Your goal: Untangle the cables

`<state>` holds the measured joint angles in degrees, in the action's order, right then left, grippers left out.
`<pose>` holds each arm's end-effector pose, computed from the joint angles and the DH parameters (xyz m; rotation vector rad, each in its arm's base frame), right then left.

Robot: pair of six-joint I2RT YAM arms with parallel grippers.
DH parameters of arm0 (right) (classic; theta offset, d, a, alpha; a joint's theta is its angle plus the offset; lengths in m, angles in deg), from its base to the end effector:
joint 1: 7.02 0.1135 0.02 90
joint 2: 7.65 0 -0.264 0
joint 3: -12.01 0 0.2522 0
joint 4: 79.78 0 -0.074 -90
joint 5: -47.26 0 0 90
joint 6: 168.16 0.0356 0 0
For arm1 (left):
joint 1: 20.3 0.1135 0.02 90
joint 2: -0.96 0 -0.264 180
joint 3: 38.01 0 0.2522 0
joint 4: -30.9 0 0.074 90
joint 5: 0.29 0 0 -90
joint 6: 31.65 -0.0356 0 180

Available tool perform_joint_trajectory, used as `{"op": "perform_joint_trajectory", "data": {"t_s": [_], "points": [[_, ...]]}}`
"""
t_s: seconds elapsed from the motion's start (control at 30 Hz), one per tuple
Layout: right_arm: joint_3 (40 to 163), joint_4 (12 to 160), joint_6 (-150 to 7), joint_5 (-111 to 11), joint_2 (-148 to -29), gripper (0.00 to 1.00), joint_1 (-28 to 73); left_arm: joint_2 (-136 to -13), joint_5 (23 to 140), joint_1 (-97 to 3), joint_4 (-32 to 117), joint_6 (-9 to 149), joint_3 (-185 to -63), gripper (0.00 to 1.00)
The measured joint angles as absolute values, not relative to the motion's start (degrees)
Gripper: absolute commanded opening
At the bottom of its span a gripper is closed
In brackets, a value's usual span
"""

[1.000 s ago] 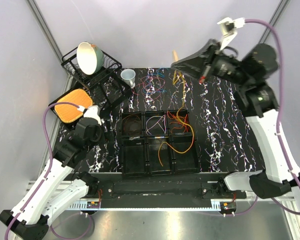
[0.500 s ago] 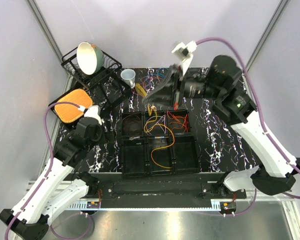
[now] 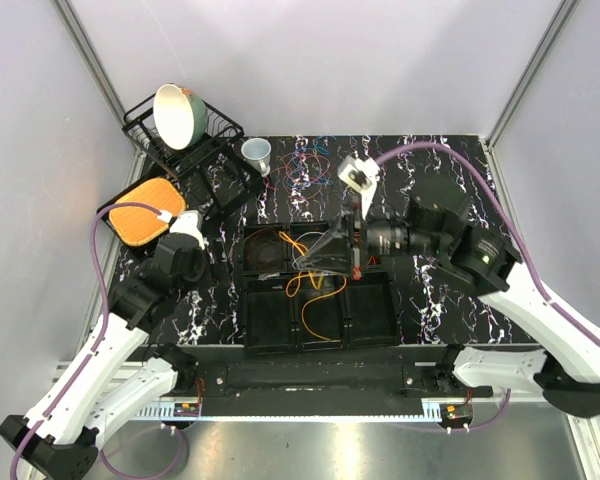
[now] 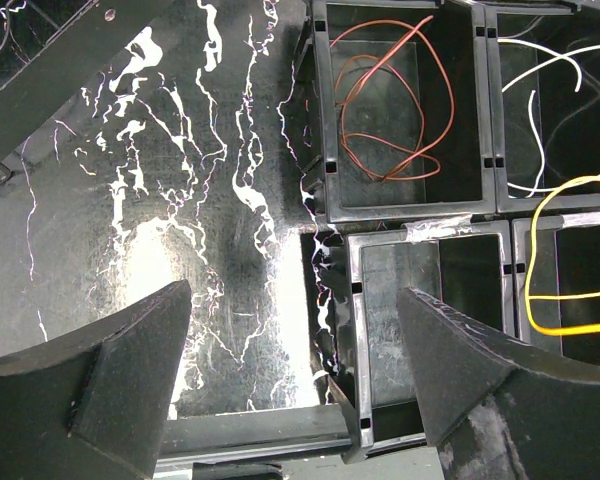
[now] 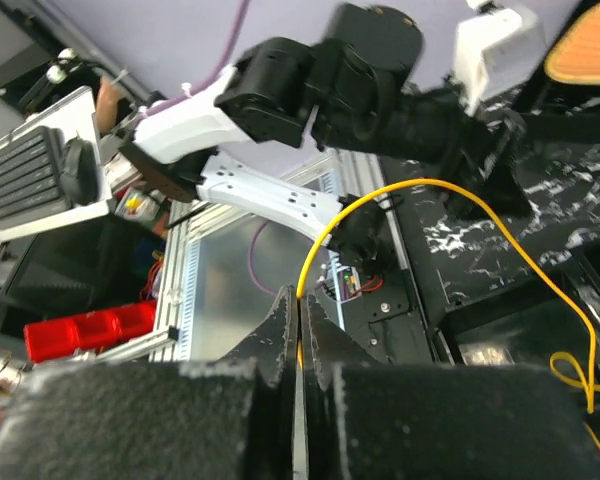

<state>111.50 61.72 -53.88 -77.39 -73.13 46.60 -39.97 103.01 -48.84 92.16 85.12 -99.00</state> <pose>0.1157 0.1911 0.4867 -0.9588 1.6111 1.4840 0.1262 -0.0593 0.3014 -0.0852 2.2768 -0.2441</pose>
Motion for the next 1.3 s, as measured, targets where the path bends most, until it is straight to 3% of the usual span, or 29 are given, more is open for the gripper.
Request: {"op": "perform_joint_trajectory", "data": {"t_s": [0.27,0.67,1.07,1.3], "points": [[98.98,59.95,-51.81,-70.36,-63.01,0.00,46.71,-40.06,103.01,-48.79,92.16,85.12,-99.00,0.86],[92.79,56.17,-49.32,-66.58,-58.50,0.00,46.78,-40.52,103.01,-48.68,92.19,85.12,-99.00,0.86],[84.58,60.96,-46.21,-60.17,-75.84,0.00,46.87,-40.52,102.99,-48.68,92.16,85.12,-99.00,0.86],[84.12,65.55,-44.70,-59.25,-80.01,0.00,46.87,-40.52,102.97,-48.60,92.16,85.12,-99.00,0.86]]}}
